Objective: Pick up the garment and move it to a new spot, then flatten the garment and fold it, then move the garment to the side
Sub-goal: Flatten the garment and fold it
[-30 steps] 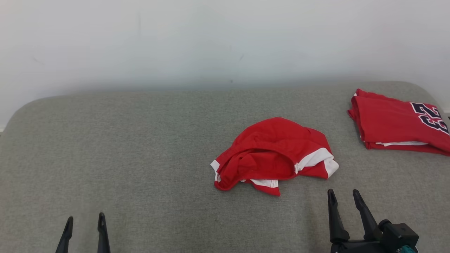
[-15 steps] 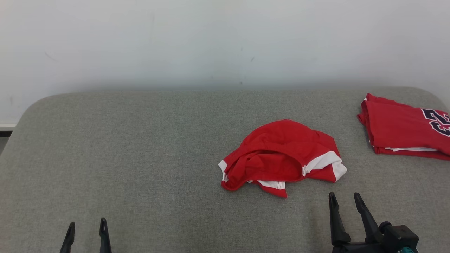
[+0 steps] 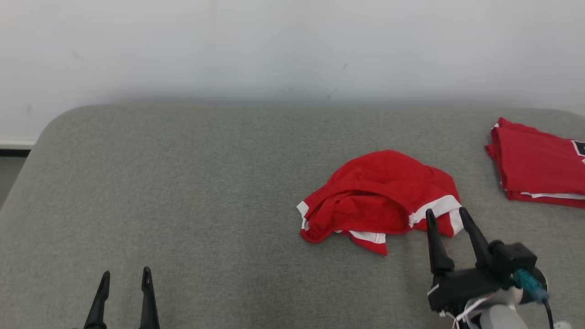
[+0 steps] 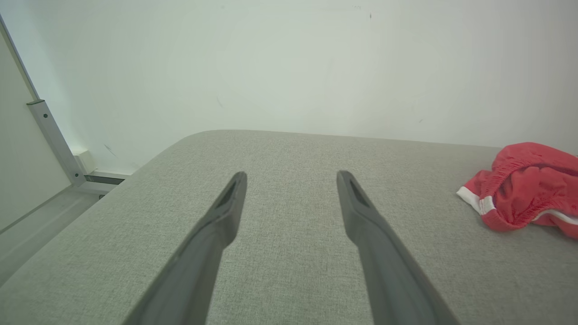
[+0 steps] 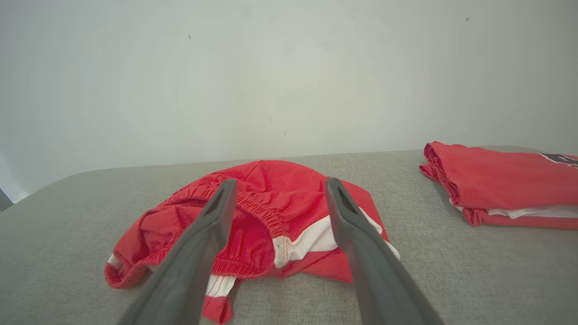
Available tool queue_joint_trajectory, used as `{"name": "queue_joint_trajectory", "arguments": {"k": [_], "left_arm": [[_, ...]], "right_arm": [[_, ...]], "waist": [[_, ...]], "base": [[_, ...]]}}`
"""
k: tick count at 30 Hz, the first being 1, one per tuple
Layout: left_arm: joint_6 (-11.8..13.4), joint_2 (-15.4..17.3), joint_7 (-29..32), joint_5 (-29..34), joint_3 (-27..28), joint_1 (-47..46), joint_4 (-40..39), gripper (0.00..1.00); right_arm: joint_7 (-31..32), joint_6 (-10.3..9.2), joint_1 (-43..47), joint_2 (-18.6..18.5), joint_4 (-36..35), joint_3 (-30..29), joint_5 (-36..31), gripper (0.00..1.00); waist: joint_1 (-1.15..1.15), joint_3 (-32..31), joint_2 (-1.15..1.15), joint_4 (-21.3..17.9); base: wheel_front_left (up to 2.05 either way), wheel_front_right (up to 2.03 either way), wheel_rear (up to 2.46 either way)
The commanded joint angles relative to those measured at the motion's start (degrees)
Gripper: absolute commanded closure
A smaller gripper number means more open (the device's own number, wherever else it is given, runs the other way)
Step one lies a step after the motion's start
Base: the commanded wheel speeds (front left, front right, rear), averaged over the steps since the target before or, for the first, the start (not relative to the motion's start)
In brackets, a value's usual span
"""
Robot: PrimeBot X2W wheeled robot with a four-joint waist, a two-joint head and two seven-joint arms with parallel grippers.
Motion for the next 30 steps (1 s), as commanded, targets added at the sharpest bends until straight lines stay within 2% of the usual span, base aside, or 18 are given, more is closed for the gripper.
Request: {"name": "queue_joint_trajectory", "arguments": {"k": [1,11,12,20,21,22,27,30], "left_arm": [[0.0,-0.3,-0.2,0.7,-0.2,-0.9,-0.1,0.00],[-0.9,-1.2,-0.2,0.1,-2.4,-4.4,1.2,0.00],[-0.8,-1.3,-0.2,-0.1,-2.7,-4.8,1.3,0.00],[-0.8,-1.4,-0.2,-0.5,-2.7,-5.6,1.5,0.00],[-0.8,-1.4,-0.2,-0.5,-2.6,-5.7,1.6,0.00],[-0.9,-1.4,-0.2,-0.5,-2.5,-5.8,1.6,0.00],[-1.0,-1.4,-0.2,-0.3,-2.2,-6.2,1.9,0.00],[-0.9,-1.5,-0.2,-0.5,-2.0,-5.8,2.4,0.00]], "right_arm": [[0.0,-0.16,-1.4,-0.6,1.0,0.2,-0.3,0.00],[0.4,-0.16,-11.4,-3.7,16.0,0.9,-3.1,0.00],[0.4,-0.16,-12.4,-4.1,19.0,0.3,-3.5,0.00],[0.1,-0.16,-15.0,-3.8,28.0,-0.7,-5.1,0.00],[0.1,-0.16,-15.5,-3.8,28.8,-0.9,-5.0,0.69],[0.1,-0.16,-16.0,-3.8,29.5,-1.0,-5.2,1.00],[-0.1,-0.16,-16.9,-3.2,28.9,-1.4,-5.3,1.00],[-0.1,-0.16,-15.6,-2.2,25.9,-1.4,-3.9,1.00]], "waist": [[0.00,1.2,0.00,1.5],[0.00,4.5,0.00,6.5],[0.00,4.9,0.00,7.1],[0.00,6.4,0.00,8.1],[0.00,6.5,0.00,8.1],[0.00,6.6,0.00,8.1],[0.00,6.5,0.00,7.9],[0.00,5.5,0.00,7.7]], "base": [[0.00,0.00,0.00],[0.00,0.00,0.00],[0.00,0.00,0.00],[0.00,0.00,0.00],[0.00,0.00,0.00],[0.00,0.00,0.00],[0.00,0.00,0.00],[0.00,0.00,0.00]]}}
